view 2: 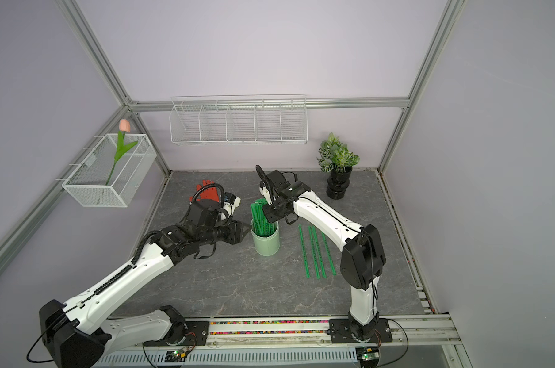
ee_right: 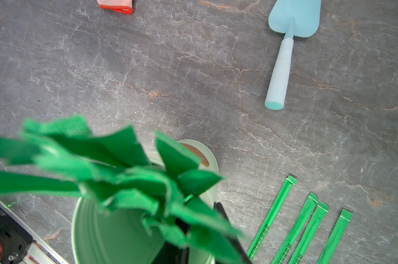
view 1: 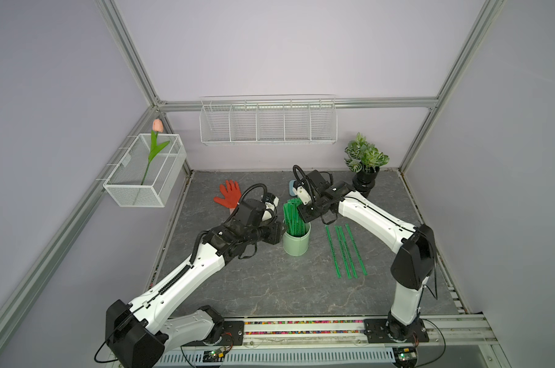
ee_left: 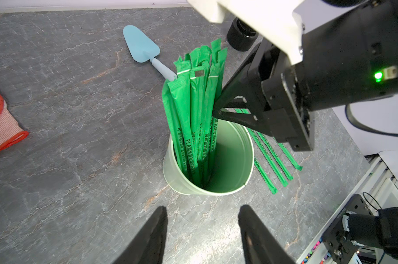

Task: Take the straws out of the storage container
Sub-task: Pick up the straw from the container.

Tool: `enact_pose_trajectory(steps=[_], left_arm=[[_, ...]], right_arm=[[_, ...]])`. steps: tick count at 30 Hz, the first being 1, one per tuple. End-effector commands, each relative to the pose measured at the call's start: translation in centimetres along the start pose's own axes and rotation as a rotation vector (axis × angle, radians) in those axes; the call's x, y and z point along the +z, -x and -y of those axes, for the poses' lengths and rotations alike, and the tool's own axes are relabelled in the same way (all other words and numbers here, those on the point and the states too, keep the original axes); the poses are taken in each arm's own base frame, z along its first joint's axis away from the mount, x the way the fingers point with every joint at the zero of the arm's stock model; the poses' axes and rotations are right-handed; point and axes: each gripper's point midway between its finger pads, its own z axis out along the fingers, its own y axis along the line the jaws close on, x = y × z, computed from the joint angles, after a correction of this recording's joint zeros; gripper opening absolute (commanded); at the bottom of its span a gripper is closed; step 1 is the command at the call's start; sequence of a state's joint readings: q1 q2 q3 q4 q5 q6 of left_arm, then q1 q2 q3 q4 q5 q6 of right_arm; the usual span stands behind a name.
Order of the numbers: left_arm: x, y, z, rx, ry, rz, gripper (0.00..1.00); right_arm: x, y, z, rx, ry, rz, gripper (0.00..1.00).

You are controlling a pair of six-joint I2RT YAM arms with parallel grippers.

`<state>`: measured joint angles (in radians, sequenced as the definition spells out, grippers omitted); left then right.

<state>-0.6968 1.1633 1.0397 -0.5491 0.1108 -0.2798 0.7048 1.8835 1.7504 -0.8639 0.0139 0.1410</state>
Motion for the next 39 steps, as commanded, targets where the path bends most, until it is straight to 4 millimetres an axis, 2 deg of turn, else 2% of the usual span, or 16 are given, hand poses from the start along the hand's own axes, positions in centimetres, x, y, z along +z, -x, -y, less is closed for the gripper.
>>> enact_pose_trajectory(steps=[1, 6, 12, 21, 26, 29, 34, 35, 39], left_arm=[[-0.1, 0.6, 0.4, -0.001, -0.015, 0.011, 0.54], [-0.2, 0.7, 0.5, 0.0, -0.019, 0.015, 0.54], [-0.1, 0.6, 0.6, -0.002, -0.023, 0.01, 0.54], [-0.1, 0.6, 0.6, -0.003, -0.026, 0.011, 0.54], [-0.1, 0.6, 0.7, -0.001, -0.026, 0.009, 0.54], [-0.1, 0.6, 0.6, -0.002, -0.025, 0.011, 0.54], [-0.1, 0.6, 0.6, -0.002, -0.025, 0.012, 0.54], [-0.2, 0.7, 0.7, -0.002, -0.026, 0.015, 0.54], [-0.2, 0.7, 0.7, -0.003, -0.027, 0.014, 0.54]], right_arm=[[0.1, 0.1, -0.3, -0.004, 0.012, -0.009, 0.18], [-0.7, -0.1, -0.4, 0.003, 0.016, -0.006, 0.14], [-2.0, -0.4, -0.5, 0.005, 0.017, 0.01, 0.15], [-3.0, -0.5, -0.7, -0.004, 0.027, 0.024, 0.16], [-3.7, -0.5, -0.9, -0.012, 0.036, 0.028, 0.12], [-5.0, -0.1, -1.5, -0.016, 0.063, 0.058, 0.12], [-8.8, 0.9, -2.4, -0.03, 0.108, 0.122, 0.11], [-9.3, 0.2, -2.5, -0.03, 0.111, 0.103, 0.11], [-12.2, 0.2, -3.1, -0.039, 0.148, 0.142, 0.11]])
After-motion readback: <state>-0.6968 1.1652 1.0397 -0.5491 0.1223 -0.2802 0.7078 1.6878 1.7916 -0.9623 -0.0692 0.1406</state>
